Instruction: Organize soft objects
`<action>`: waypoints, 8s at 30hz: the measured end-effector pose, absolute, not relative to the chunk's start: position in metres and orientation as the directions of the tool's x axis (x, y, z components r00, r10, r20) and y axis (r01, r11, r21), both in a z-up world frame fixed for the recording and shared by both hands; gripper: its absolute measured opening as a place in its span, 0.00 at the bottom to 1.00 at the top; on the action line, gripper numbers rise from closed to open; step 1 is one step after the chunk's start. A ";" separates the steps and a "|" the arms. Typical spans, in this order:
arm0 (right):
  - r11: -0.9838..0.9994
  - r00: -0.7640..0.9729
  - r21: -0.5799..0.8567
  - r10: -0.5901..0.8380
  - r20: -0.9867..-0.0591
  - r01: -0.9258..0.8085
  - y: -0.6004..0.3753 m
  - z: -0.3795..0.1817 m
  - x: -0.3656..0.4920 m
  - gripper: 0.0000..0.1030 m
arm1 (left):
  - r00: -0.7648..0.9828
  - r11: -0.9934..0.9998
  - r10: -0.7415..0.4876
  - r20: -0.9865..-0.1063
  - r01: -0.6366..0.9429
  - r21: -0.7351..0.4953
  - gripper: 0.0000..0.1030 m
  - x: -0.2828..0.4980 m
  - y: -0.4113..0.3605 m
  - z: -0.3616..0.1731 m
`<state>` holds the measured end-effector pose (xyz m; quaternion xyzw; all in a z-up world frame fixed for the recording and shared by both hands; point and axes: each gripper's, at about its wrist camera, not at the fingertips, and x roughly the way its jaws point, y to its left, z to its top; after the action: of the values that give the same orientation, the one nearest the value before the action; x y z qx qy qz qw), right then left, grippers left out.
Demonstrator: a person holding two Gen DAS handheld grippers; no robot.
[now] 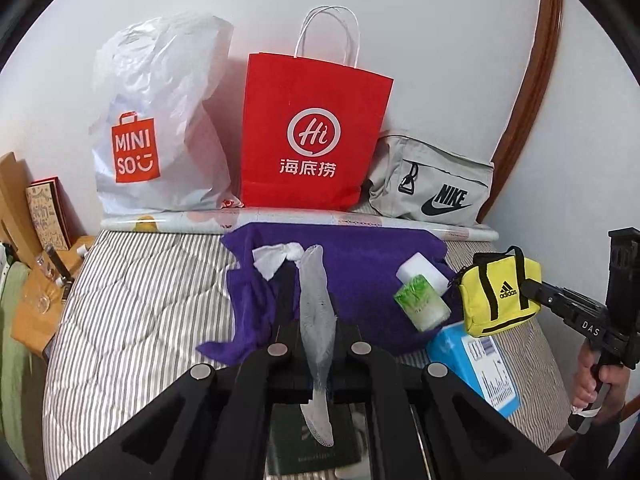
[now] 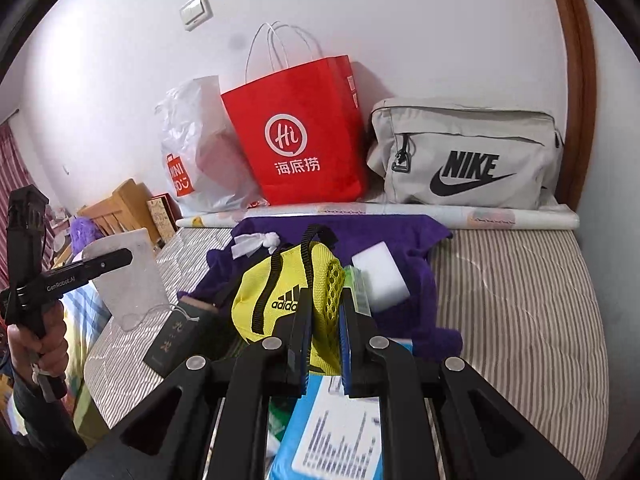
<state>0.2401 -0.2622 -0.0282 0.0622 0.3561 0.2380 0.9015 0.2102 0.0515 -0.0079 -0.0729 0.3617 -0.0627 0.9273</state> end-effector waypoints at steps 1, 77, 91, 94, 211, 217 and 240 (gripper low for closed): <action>0.878 0.631 0.282 0.475 -0.613 -0.387 -0.261 -0.028 0.245 0.12 | 0.731 0.982 -0.168 -0.662 0.061 -0.181 0.04 0.214 0.051 -0.008; 0.892 0.542 0.192 0.407 -0.735 -0.410 -0.209 -0.077 0.303 0.53 | 0.583 0.990 -0.093 -0.807 -0.031 -0.136 0.57 0.286 0.080 -0.080; 0.798 0.362 0.154 0.424 -0.830 -0.583 -0.150 -0.128 0.220 0.25 | 0.576 0.979 -0.148 -0.804 -0.027 -0.200 0.57 0.244 0.095 -0.088; 0.800 0.341 0.149 0.405 -0.848 -0.581 -0.143 -0.138 0.216 0.24 | 0.583 0.980 -0.146 -0.799 -0.025 -0.198 0.57 0.242 0.098 -0.089; 0.728 0.251 0.002 0.239 -0.938 -0.685 -0.095 -0.163 0.212 0.31 | 0.617 0.967 -0.222 -0.755 0.042 -0.250 0.57 0.197 0.102 -0.074; 0.708 0.209 0.088 0.321 -0.924 -0.701 -0.102 -0.153 0.215 0.04 | 0.614 0.964 -0.233 -0.754 0.042 -0.263 0.57 0.196 0.103 -0.075; 0.716 0.281 0.083 0.373 -0.884 -0.693 -0.121 -0.141 0.196 0.05 | 0.589 0.962 -0.263 -0.764 0.102 -0.252 0.57 0.131 0.085 -0.091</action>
<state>0.1960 -0.1214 -0.1410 -0.1616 0.4940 0.3400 0.7837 0.1310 0.0852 -0.0912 -0.0910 0.4415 -0.1028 0.8867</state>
